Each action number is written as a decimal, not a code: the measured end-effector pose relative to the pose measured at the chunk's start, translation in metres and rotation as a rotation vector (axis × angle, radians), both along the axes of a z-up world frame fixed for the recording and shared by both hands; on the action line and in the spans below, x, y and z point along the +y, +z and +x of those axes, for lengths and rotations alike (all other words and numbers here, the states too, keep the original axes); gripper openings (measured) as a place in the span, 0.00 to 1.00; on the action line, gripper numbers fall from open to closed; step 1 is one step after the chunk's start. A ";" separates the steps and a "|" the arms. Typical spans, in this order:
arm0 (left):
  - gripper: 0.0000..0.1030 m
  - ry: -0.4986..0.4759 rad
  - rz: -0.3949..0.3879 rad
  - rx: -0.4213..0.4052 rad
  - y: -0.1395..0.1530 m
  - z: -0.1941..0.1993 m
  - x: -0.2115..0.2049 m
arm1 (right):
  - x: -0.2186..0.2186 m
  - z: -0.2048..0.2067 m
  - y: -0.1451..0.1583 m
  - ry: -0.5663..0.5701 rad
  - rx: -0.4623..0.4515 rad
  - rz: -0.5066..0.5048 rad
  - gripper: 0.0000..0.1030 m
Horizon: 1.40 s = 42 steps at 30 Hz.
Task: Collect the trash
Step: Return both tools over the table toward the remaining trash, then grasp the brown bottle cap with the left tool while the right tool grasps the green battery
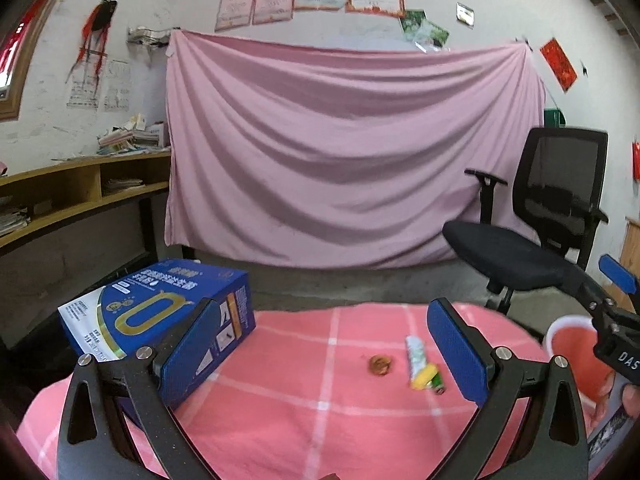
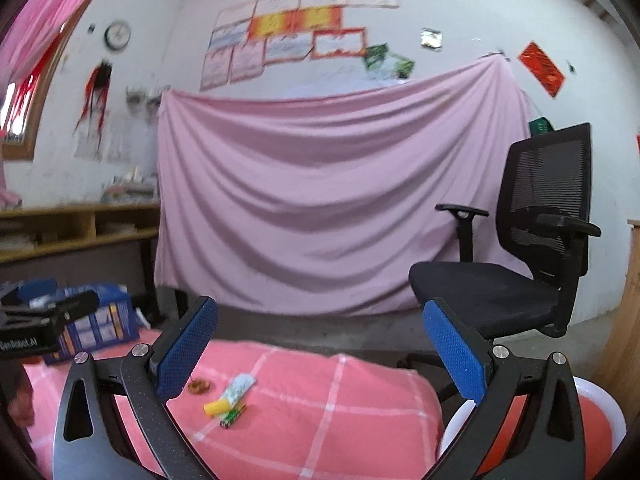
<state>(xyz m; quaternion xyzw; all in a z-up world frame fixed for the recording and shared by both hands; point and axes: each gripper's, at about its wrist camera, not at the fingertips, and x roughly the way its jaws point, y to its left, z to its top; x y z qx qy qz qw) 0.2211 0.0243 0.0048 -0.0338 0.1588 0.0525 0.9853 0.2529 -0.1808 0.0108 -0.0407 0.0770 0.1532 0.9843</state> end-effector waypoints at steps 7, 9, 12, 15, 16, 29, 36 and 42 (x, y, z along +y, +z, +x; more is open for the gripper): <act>0.98 -0.042 0.018 0.141 -0.017 0.026 0.002 | 0.019 0.029 -0.026 0.031 0.183 -0.106 1.00; 0.98 -0.061 0.034 0.175 -0.020 0.034 0.001 | 0.021 0.040 -0.033 0.042 0.256 -0.123 1.00; 0.98 -0.082 0.047 0.240 -0.027 0.049 0.000 | 0.024 0.057 -0.044 0.065 0.367 -0.141 0.95; 0.98 -0.115 0.037 0.314 -0.036 0.065 0.000 | 0.027 0.070 -0.053 0.084 0.459 -0.160 0.87; 0.98 -0.123 0.039 0.331 -0.039 0.068 0.000 | 0.029 0.073 -0.056 0.095 0.487 -0.165 0.85; 0.63 -0.233 0.021 0.564 -0.071 0.108 -0.007 | 0.057 0.081 -0.079 0.242 0.702 -0.237 0.58; 0.62 -0.285 0.025 0.576 -0.066 0.119 -0.010 | 0.066 0.089 -0.087 0.225 0.732 -0.301 0.42; 0.49 -0.321 0.067 0.600 -0.070 0.129 -0.022 | 0.056 0.099 -0.088 0.206 0.748 -0.267 0.31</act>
